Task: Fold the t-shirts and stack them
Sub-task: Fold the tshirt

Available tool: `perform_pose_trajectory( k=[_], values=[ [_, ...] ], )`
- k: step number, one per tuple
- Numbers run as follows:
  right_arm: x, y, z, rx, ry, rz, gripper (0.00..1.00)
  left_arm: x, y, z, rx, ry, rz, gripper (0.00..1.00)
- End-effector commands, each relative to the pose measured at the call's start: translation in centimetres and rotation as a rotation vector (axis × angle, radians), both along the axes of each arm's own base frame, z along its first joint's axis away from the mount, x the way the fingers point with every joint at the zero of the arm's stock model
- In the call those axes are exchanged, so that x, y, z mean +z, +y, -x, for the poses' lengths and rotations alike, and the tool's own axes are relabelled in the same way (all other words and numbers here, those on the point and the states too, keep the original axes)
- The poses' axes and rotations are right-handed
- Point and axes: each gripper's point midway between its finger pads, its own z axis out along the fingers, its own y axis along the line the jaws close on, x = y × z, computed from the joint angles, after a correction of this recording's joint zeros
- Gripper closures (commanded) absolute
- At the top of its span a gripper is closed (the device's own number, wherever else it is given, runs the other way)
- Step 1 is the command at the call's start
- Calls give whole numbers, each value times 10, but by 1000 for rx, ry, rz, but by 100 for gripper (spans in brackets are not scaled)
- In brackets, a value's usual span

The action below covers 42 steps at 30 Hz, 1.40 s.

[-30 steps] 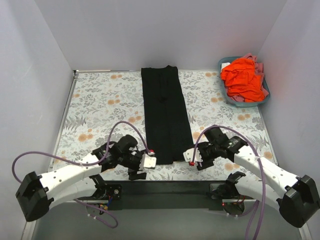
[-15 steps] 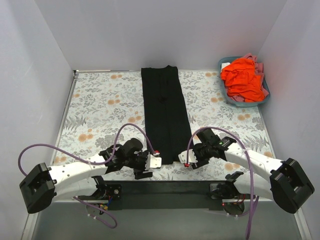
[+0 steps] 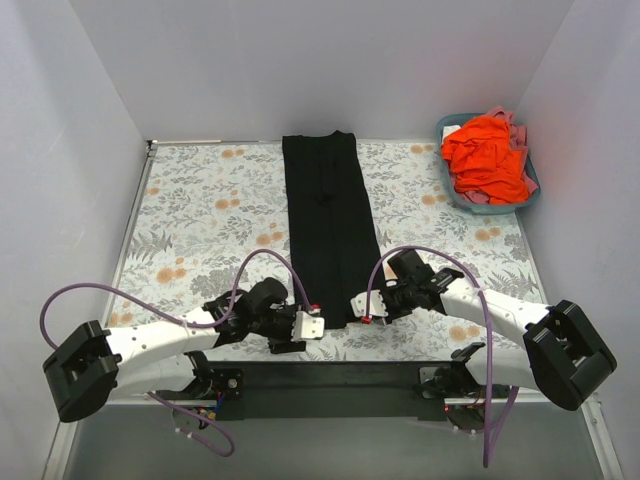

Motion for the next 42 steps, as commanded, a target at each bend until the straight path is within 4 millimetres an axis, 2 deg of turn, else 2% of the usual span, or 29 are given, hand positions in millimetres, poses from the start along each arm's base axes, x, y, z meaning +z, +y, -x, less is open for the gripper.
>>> perform_pose_trajectory(
  k=[1, 3, 5, 11, 15, 21, 28, 31, 32, 36, 37, 38, 42],
  values=[
    [-13, -16, 11, -30, 56, 70, 99, -1, -7, -8, -29, -59, 23, 50],
    [-8, -15, 10, -33, 57, 61, 99, -7, -9, -12, -32, -67, 6, 57],
    [-7, -14, 10, -34, 59, 60, 99, -11, -9, -15, -25, -78, -8, 59],
    [-7, -15, 12, -32, 69, 69, 99, 12, -23, -34, -40, -200, 61, 57],
    [-7, -16, 14, -30, 76, 69, 99, 26, -27, -29, -80, -225, 110, 56],
    [-9, -17, 15, -34, 84, 74, 99, 0, -19, -29, -79, -205, 48, 56],
    [-11, -19, 19, -32, 98, 84, 99, -19, -11, -43, -22, -239, 2, 56],
    [-8, -17, 19, -31, 107, 77, 99, -23, -8, -43, -21, -215, -19, 58],
    [-7, -16, 19, -35, 116, 78, 99, -30, -2, -35, -42, -168, -46, 59],
    [1, -11, 17, -41, 135, 69, 99, -28, 2, -35, -51, -136, -48, 81],
    [2, -10, 18, -44, 140, 67, 99, -26, 1, -37, -50, -140, -46, 94],
    [3, -10, 18, -45, 140, 62, 99, -25, 1, -37, -53, -143, -46, 100],
    [11, -5, 19, -62, 147, 37, 99, -11, -8, -38, -45, -127, -3, 100]
  ],
)
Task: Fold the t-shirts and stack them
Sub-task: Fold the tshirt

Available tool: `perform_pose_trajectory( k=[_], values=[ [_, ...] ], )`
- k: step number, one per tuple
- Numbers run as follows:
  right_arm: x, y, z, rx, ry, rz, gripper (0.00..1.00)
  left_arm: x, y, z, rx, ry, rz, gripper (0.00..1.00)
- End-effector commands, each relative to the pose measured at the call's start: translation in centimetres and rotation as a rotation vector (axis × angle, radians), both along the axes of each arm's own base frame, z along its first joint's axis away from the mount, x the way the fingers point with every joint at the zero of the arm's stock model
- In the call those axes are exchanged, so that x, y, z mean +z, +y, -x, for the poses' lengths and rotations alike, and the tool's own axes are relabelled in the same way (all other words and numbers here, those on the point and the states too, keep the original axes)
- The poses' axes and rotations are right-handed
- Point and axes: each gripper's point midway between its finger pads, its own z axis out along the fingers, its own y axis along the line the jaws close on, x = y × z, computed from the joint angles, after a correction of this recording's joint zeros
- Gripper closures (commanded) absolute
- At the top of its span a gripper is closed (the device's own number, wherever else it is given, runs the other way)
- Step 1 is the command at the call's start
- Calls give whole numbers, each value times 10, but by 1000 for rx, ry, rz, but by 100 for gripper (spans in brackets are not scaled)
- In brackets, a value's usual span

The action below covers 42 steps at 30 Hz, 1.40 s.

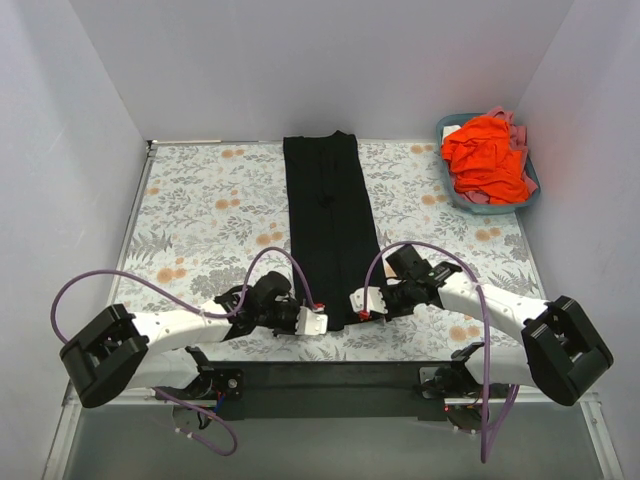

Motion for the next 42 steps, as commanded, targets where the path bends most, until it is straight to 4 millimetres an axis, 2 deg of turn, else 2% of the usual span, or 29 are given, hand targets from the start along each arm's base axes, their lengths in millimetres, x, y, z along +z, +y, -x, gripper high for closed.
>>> perform_pose_trajectory(
  k=[1, 3, 5, 6, 8, 11, 13, 14, 15, 17, 18, 19, 21, 23, 24, 25, 27, 28, 29, 30, 31, 32, 34, 35, 36, 38, 39, 40, 42],
  values=[
    [12, 2, 14, -30, 67, -5, 99, 13, -5, 8, -20, 57, 16, 100],
    [16, 4, 19, -38, 79, -4, 99, 25, -11, 15, -28, 90, 35, 100],
    [30, 12, 26, -37, 80, -35, 99, 37, -15, 22, -8, 140, 62, 100],
    [34, 14, 29, -35, 81, -45, 99, 51, -21, 22, 9, 161, 94, 100],
    [50, 19, 28, -46, 55, -83, 99, 64, -22, 26, 25, 196, 116, 100],
    [63, 16, 14, -43, -18, -75, 99, 82, -21, 14, 73, 190, 171, 100],
    [71, 18, 0, -45, -58, -86, 99, 88, -17, -3, 91, 145, 182, 100],
    [83, 23, -11, -27, -98, -103, 99, 88, -16, -10, 99, 136, 181, 100],
    [87, 26, -17, -26, -106, -108, 99, 90, -11, -25, 129, 120, 186, 100],
    [89, 28, -36, -34, -113, -94, 99, 107, -14, -48, 131, 82, 219, 100],
    [94, 33, -49, -17, -131, -93, 99, 102, -8, -67, 159, 77, 203, 100],
    [99, 32, -62, -26, -143, -105, 99, 117, -11, -84, 147, 25, 222, 100],
    [104, 36, -83, 3, -175, -103, 99, 112, -4, -109, 176, 19, 214, 100],
    [105, 33, -102, -3, -189, -99, 99, 121, -4, -134, 170, -31, 226, 100],
    [98, 34, -111, -3, -177, -85, 99, 124, 1, -147, 187, -40, 231, 100],
    [106, 33, -126, 3, -211, -92, 99, 113, 1, -158, 197, -21, 219, 100],
    [106, 34, -142, 2, -219, -88, 99, 118, 5, -182, 210, -49, 225, 100],
    [108, 36, -158, -2, -228, -89, 99, 118, 5, -189, 218, -53, 229, 100],
    [106, 37, -165, 0, -227, -89, 99, 109, 4, -201, 227, -47, 226, 100],
    [95, 38, -171, 5, -208, -75, 99, 113, 5, -212, 234, -61, 232, 100],
    [95, 37, -179, 2, -212, -70, 99, 113, 6, -220, 237, -66, 231, 100],
    [98, 40, -188, 8, -228, -74, 99, 101, 6, -226, 245, -47, 220, 100],
    [88, 41, -201, 6, -214, -67, 99, 101, 8, -242, 256, -66, 215, 100],
    [97, 45, -213, 0, -236, -79, 99, 91, 9, -247, 261, -52, 206, 100],
    [86, 43, -220, -10, -215, -69, 99, 94, 10, -256, 265, -68, 208, 100],
    [86, 44, -233, -20, -221, -73, 99, 92, 11, -265, 271, -74, 206, 100],
    [83, 46, -242, -23, -222, -72, 99, 84, 13, -269, 277, -62, 197, 100],
    [83, 44, -247, -27, -225, -73, 99, 87, 14, -276, 279, -77, 201, 100],
    [80, 46, -257, -28, -228, -74, 99, 81, 16, -281, 282, -72, 193, 100]
  ],
)
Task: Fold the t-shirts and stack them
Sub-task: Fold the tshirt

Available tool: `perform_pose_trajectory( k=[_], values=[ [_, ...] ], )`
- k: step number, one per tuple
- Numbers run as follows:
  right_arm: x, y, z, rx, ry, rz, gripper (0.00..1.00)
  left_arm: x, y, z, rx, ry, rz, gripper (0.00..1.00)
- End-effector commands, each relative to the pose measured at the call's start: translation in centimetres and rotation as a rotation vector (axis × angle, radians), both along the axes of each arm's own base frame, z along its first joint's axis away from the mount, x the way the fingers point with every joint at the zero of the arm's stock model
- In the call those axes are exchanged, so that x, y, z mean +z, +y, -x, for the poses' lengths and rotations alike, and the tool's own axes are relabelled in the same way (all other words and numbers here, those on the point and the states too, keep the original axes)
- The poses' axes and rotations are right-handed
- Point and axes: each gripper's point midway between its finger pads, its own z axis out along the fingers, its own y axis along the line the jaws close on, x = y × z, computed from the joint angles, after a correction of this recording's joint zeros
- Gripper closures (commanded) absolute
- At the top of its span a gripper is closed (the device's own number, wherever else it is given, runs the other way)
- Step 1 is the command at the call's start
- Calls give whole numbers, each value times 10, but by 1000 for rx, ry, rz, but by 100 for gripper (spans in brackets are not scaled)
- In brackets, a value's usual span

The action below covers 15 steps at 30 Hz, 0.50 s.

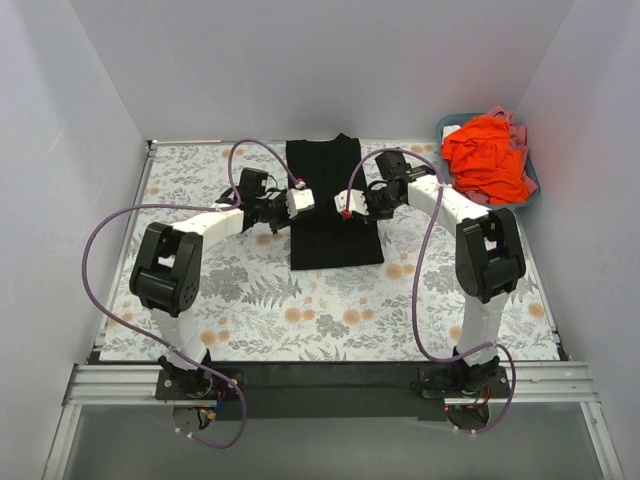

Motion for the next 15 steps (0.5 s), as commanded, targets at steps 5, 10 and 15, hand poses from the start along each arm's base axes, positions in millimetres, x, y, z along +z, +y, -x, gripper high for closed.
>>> perform_pose_trajectory(
  k=[5, 10, 15],
  values=[
    [6, 5, -28, 24, -44, -27, 99, 16, 2, -34, -15, -99, 13, 100],
    [-5, 6, -39, 6, -30, -22, 99, 6, 4, -47, -4, -102, 1, 100],
    [-11, 6, -47, -7, -32, -17, 99, 1, 6, -54, -5, -111, -12, 100]
  ],
)
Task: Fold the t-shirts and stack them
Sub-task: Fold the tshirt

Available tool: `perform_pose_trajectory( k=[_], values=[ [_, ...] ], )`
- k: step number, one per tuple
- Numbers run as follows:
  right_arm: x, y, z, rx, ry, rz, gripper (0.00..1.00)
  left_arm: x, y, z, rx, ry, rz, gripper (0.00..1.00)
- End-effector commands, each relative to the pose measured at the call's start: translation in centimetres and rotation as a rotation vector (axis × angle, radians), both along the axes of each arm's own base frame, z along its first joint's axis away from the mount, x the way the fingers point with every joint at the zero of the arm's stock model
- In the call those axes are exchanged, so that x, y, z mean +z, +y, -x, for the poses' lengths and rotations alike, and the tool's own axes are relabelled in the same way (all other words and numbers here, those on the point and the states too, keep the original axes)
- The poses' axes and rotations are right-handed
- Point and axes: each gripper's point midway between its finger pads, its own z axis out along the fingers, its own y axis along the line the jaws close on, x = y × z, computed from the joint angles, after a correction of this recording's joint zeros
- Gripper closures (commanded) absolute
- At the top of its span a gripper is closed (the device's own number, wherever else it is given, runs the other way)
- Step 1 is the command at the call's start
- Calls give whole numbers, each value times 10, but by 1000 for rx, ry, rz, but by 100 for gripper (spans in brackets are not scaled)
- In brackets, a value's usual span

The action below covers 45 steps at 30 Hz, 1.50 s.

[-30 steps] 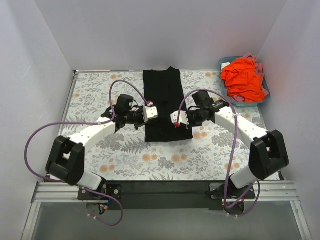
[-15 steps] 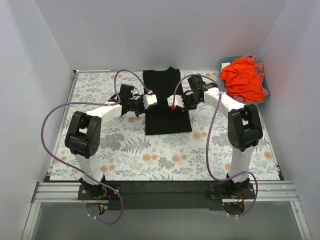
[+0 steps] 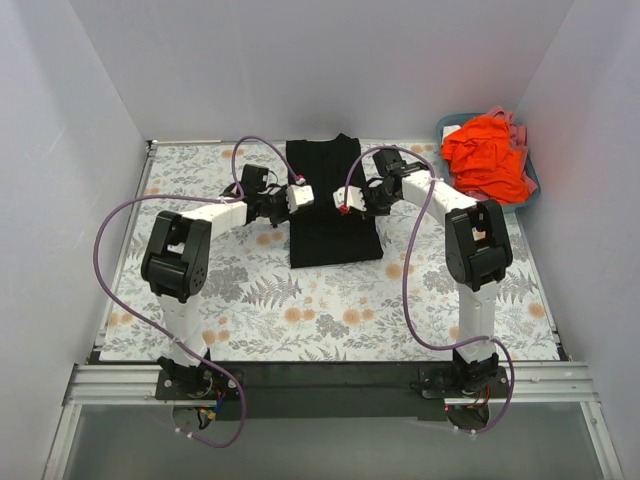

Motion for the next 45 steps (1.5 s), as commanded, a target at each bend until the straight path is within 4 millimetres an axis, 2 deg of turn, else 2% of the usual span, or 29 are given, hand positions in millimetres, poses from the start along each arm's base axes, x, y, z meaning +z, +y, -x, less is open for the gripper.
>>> perform_pose_trajectory(
  k=[1, 2, 3, 4, 5, 6, 7, 8, 10, 11, 13, 14, 15, 16, 17, 19, 20, 22, 23, 25, 29, 33, 37, 45],
  values=[
    [12, 5, -18, 2, -51, -27, 99, 20, 1, -18, -8, -81, 8, 100],
    [14, 5, -22, -12, -53, -30, 99, 19, 2, -20, 0, -78, 8, 100],
    [11, 5, -24, -23, -49, -28, 91, 17, 3, -23, 12, -71, 8, 99],
    [12, 6, -27, -31, -56, -27, 79, 20, 5, -28, 26, -85, 5, 81],
    [18, 7, -34, -45, -76, -33, 51, 22, 7, -32, 41, -87, 7, 72],
    [25, 5, -39, -87, -75, -46, 43, 29, 8, -36, 54, -101, 16, 65],
    [32, 6, -43, -100, -80, -63, 41, 40, 9, -44, 76, -122, 33, 58],
    [52, 6, -50, -126, -105, -98, 41, 50, 12, -50, 95, -139, 42, 57],
    [73, 6, -53, -144, -127, -133, 40, 86, 13, -62, 149, -158, 101, 56],
    [92, 5, -53, -153, -149, -159, 40, 98, 17, -67, 183, -154, 128, 55],
    [104, 3, -44, -183, -129, -191, 42, 116, 20, -64, 222, -116, 160, 55],
    [119, 0, -36, -189, -141, -209, 44, 122, 21, -60, 259, -70, 188, 56],
    [121, 0, -30, -195, -129, -220, 46, 123, 20, -54, 266, -42, 199, 57],
    [111, -2, -16, -221, -74, -223, 48, 129, 20, -41, 273, -2, 214, 58],
    [117, -4, -8, -236, -57, -238, 55, 126, 18, -30, 304, 73, 249, 60],
    [105, -3, 14, -279, 61, -253, 66, 134, 11, -10, 306, 172, 313, 62],
    [102, -4, 21, -294, 99, -259, 77, 131, 7, 0, 326, 261, 350, 63],
    [91, -1, 40, -316, 213, -271, 86, 130, -2, 14, 342, 369, 394, 67],
    [84, 1, 47, -339, 270, -275, 94, 127, -6, 22, 361, 448, 423, 68],
    [75, 3, 58, -364, 351, -279, 99, 114, -9, 33, 375, 516, 422, 69],
    [40, 0, 62, -435, 453, -231, 99, 89, -16, 37, 433, 595, 401, 69],
    [19, 0, 67, -459, 509, -202, 99, 64, -24, 56, 412, 694, 363, 69],
    [-4, 0, 68, -499, 572, -174, 99, 23, -26, 69, 456, 845, 323, 69],
    [-45, -7, 99, -560, 723, -110, 96, -30, -19, 103, 544, 1082, 255, 68]
  ],
)
